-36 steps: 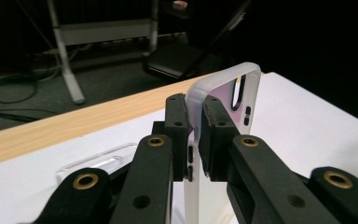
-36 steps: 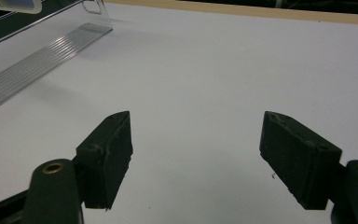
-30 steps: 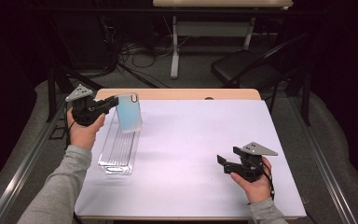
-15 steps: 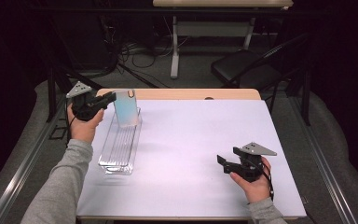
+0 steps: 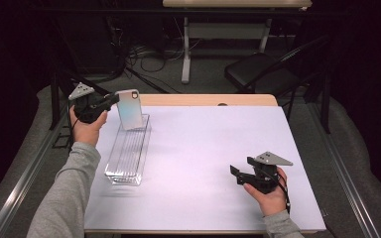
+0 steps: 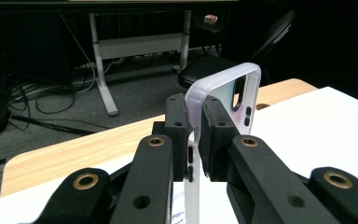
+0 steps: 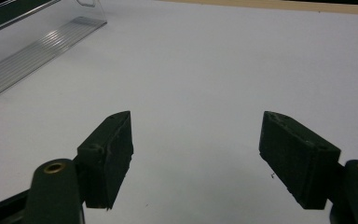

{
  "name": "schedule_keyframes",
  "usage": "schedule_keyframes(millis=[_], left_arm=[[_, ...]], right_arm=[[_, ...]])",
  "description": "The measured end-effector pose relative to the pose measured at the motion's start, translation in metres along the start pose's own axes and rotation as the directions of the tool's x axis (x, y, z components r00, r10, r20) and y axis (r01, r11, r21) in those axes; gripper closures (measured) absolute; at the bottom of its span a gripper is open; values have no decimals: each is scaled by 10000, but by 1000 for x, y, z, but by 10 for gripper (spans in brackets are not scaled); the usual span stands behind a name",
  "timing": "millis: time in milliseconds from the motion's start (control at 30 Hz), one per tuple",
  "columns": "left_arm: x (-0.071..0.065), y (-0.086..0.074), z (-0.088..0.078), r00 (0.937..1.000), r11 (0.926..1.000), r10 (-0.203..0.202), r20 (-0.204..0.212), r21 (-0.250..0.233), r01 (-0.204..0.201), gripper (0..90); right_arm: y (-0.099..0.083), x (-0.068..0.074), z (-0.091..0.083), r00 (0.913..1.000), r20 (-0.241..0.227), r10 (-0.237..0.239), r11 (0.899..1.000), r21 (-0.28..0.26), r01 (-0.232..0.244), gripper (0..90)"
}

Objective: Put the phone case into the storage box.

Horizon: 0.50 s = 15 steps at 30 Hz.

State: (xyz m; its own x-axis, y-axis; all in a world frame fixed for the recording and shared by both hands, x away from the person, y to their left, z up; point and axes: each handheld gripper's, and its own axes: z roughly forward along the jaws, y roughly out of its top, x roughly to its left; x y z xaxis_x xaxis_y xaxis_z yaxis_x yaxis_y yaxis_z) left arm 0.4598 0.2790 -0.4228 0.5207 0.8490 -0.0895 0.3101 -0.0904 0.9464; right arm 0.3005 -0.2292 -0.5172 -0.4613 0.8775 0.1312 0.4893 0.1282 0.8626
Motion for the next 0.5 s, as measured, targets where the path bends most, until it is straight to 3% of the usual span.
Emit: schedule_keyframes(millis=[133, 500], left_arm=[[2, -2, 5, 10000, 10000, -50, -4, -55, 50, 830], [13, -11, 21, 9999, 9992, -79, -99, 390, 83, 830]], right_arm=[[-1, 0, 2, 10000, -11, 25, 10000, 34, -25, 253], [-3, 2, 5, 10000, -19, -24, 9999, 144, 25, 255]])
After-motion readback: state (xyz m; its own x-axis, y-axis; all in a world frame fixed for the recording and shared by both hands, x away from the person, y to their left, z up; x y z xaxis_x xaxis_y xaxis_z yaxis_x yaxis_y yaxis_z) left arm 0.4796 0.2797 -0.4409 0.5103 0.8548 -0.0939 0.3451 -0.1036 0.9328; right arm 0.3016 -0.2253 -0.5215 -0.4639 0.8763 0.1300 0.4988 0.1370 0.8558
